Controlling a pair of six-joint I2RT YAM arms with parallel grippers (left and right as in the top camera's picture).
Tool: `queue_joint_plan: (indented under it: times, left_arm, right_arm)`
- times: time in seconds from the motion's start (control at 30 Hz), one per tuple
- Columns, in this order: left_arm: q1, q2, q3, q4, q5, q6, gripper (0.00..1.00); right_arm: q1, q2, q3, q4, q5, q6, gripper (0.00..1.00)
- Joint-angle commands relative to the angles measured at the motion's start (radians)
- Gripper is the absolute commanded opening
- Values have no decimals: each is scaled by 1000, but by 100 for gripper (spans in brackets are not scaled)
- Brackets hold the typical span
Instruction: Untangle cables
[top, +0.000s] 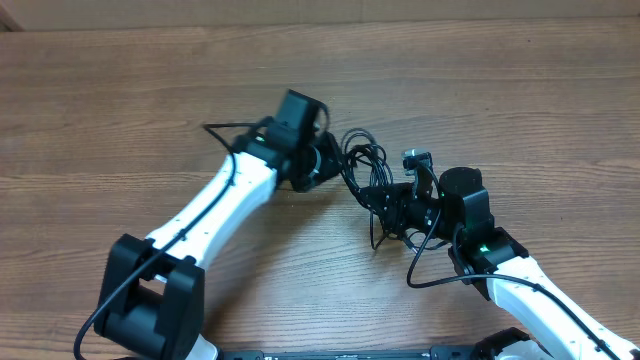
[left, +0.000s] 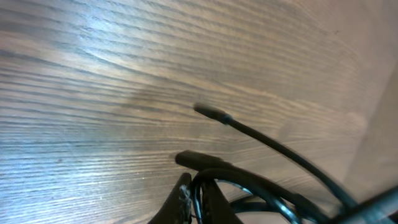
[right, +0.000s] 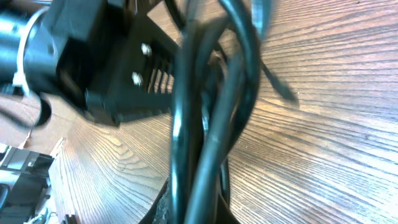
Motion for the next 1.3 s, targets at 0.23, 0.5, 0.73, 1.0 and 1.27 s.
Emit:
queue_joint_plan:
  times: [0.23,0.5,0.73,1.0,1.27]
  left_arm:
    - [106,11,10,21,275,16,4]
    - [42,12,10,6,224,98,15]
    - [-7,12,9,-21,219,95,21]
    - [-87,12,9,-21,100,93,17]
    - [-114,13,8,-21,3,46,16]
  right_arm:
    - [6,-11,9,-11,17,-24,5]
    - [6,-11,9,-48,66,-24,4]
    - [6,-11,9,-47,66,-24,4]
    - [6,-11,9,-48,62,-23,4]
    - [6,-11,9,-44,31,-23,4]
